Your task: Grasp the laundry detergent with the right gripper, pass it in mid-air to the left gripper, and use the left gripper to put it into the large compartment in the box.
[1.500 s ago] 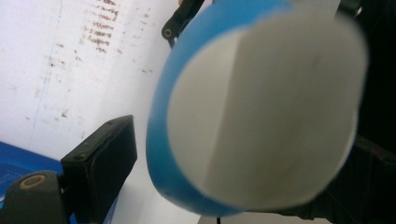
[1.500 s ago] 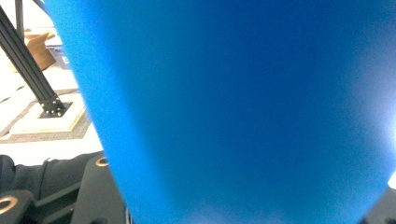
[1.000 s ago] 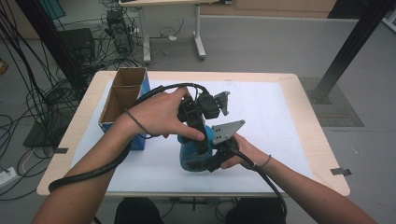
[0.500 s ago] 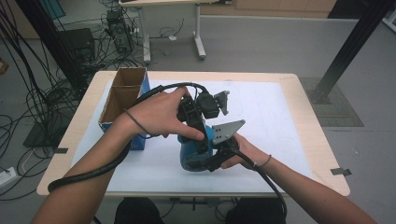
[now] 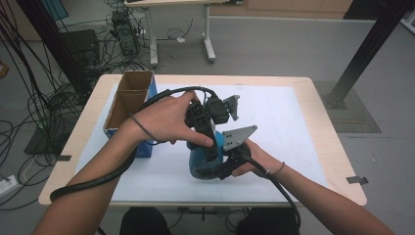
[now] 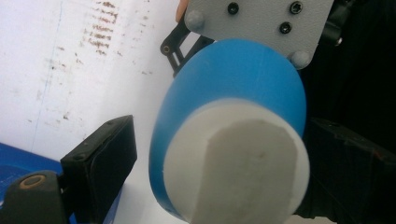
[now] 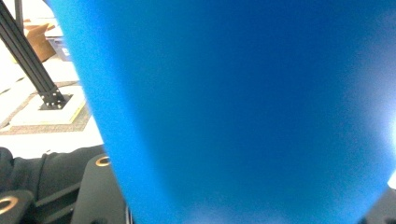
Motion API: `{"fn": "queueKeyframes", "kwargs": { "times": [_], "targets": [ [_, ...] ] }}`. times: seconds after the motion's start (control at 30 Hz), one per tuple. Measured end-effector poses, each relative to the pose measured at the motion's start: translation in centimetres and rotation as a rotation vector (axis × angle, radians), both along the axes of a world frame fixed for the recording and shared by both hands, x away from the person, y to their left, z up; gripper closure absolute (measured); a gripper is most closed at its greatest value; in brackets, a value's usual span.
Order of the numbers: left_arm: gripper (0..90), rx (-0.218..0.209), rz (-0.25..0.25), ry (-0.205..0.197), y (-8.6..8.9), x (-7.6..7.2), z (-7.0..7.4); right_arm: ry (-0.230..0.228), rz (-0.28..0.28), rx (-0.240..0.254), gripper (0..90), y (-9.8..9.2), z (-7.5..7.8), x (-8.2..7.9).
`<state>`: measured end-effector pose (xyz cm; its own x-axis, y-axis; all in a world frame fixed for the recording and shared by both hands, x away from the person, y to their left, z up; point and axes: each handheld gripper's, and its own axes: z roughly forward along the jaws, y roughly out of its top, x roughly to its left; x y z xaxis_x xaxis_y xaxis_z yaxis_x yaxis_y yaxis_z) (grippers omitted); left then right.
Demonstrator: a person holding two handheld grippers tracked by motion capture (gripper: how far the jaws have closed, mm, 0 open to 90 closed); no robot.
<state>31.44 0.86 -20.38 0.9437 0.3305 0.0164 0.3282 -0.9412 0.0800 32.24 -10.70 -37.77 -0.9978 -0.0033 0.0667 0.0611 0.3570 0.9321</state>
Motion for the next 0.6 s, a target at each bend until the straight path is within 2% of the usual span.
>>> {"fn": "queueKeyframes", "kwargs": {
  "times": [0.6],
  "targets": [
    [10.7, 0.008, 0.001, -0.006, 0.12, -0.02, 0.17, -0.007, 0.0, -0.003, 40.8, 0.06, 0.01, -0.06]
  ]
}}
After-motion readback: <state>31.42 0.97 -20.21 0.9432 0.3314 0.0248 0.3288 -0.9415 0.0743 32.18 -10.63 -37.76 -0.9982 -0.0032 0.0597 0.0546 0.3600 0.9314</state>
